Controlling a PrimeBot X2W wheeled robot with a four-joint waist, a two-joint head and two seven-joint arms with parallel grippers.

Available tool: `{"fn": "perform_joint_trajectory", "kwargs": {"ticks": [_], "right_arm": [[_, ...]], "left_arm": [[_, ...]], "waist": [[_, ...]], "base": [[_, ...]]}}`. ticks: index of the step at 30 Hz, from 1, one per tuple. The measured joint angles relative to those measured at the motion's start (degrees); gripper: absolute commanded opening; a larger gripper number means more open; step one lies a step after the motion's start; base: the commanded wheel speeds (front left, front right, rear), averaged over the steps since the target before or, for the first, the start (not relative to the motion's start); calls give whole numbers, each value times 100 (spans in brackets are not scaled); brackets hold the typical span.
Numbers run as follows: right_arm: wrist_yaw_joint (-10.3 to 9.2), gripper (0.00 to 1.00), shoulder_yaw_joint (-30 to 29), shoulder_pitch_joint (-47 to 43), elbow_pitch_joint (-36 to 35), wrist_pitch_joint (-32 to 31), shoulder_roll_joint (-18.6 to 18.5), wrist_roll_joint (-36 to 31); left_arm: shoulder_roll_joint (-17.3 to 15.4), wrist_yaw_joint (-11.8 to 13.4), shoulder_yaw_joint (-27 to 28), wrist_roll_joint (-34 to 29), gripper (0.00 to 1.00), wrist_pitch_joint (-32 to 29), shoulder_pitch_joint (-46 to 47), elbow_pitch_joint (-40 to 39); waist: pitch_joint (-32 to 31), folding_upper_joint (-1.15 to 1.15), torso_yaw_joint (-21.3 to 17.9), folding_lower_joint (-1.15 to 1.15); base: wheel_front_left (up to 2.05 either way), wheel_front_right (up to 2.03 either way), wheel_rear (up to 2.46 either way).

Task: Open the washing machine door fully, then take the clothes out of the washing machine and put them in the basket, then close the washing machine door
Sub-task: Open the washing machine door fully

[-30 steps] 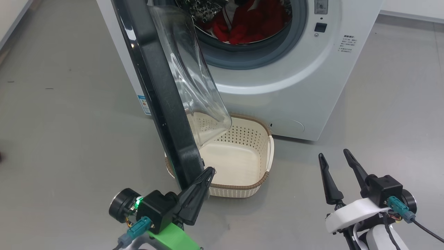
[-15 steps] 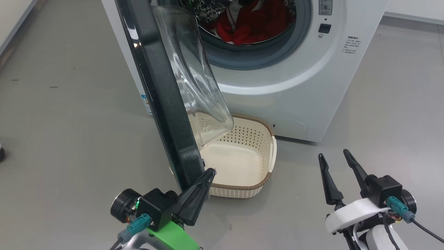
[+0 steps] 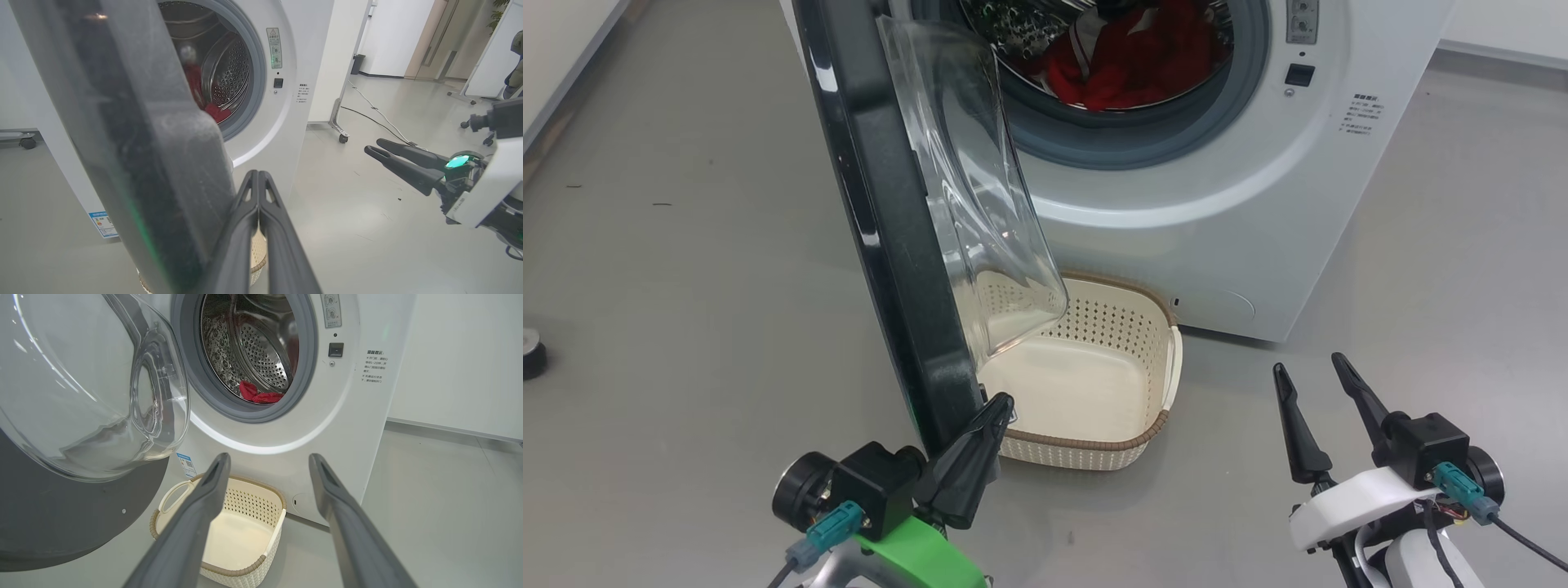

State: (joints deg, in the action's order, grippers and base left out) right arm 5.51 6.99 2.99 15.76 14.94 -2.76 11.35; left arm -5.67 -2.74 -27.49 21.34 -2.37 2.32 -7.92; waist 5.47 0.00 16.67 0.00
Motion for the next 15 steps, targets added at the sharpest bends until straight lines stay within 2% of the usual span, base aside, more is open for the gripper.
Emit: {"fn": "perform_joint_trajectory", "kwargs": {"ticks": [9, 15], "right_arm": [[44, 100, 4, 0, 1, 0, 1, -32], [47, 100, -5, 0, 1, 0, 2, -33]], "left_arm": [[10, 168, 143, 24, 0, 43, -96, -29], [-5, 365, 300, 10, 0, 68, -127, -43]], "waist": [[6, 0, 51, 0], [25, 0, 90, 0]], "base": [[0, 0, 0], [0, 0, 0]]}}
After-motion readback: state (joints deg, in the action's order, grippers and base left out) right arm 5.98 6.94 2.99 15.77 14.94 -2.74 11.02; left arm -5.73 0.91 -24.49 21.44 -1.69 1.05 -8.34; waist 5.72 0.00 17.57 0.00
